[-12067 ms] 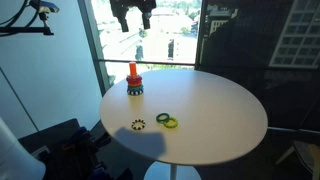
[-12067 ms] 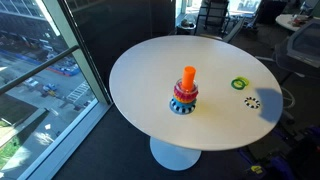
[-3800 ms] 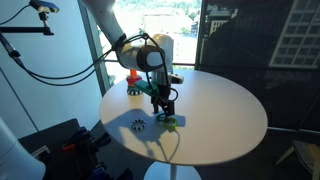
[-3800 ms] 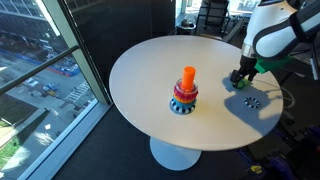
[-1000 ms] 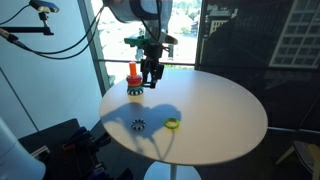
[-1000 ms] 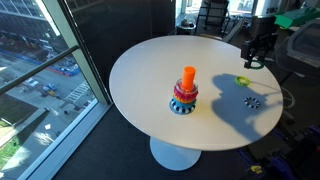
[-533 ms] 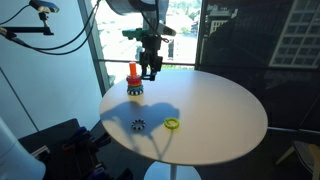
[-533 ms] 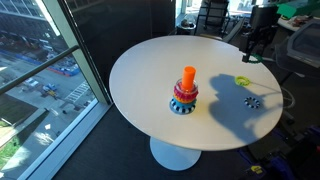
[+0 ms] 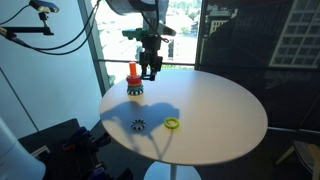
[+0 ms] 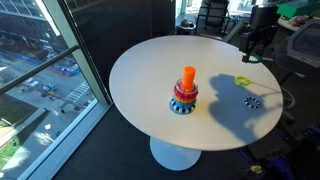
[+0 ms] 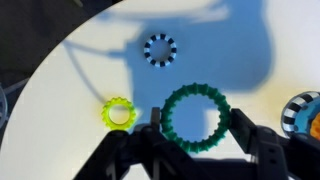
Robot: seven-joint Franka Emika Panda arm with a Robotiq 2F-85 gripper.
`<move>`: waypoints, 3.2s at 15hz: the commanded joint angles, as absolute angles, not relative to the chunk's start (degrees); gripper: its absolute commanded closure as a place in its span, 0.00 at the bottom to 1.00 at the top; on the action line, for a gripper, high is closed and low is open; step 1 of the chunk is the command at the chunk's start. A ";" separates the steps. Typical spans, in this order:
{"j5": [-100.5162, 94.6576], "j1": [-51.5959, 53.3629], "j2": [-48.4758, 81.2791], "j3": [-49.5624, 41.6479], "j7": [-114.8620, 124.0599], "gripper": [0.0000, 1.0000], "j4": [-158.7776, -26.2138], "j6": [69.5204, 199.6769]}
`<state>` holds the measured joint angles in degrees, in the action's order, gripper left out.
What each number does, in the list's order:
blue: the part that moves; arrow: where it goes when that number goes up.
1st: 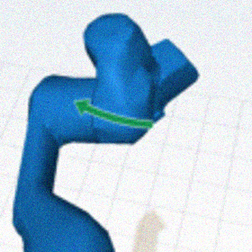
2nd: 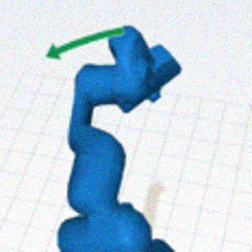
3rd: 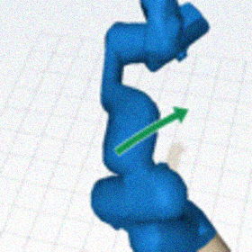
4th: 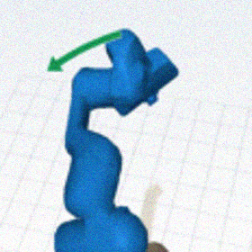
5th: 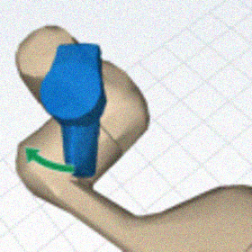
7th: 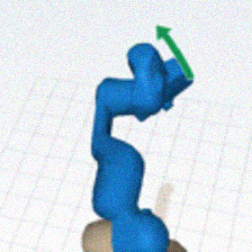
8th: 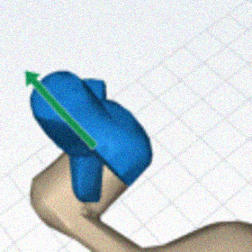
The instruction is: Lift the green object from the table and put it on the orange holder
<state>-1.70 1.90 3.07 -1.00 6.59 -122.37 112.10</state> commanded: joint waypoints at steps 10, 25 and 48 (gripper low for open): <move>-1.87 6.16 3.26 5.48 5.57 0.55 -116.47 111.72; -0.36 10.42 9.20 9.51 5.98 0.55 -111.29 119.61; 2.64 11.72 13.32 11.08 5.24 0.55 -109.95 120.37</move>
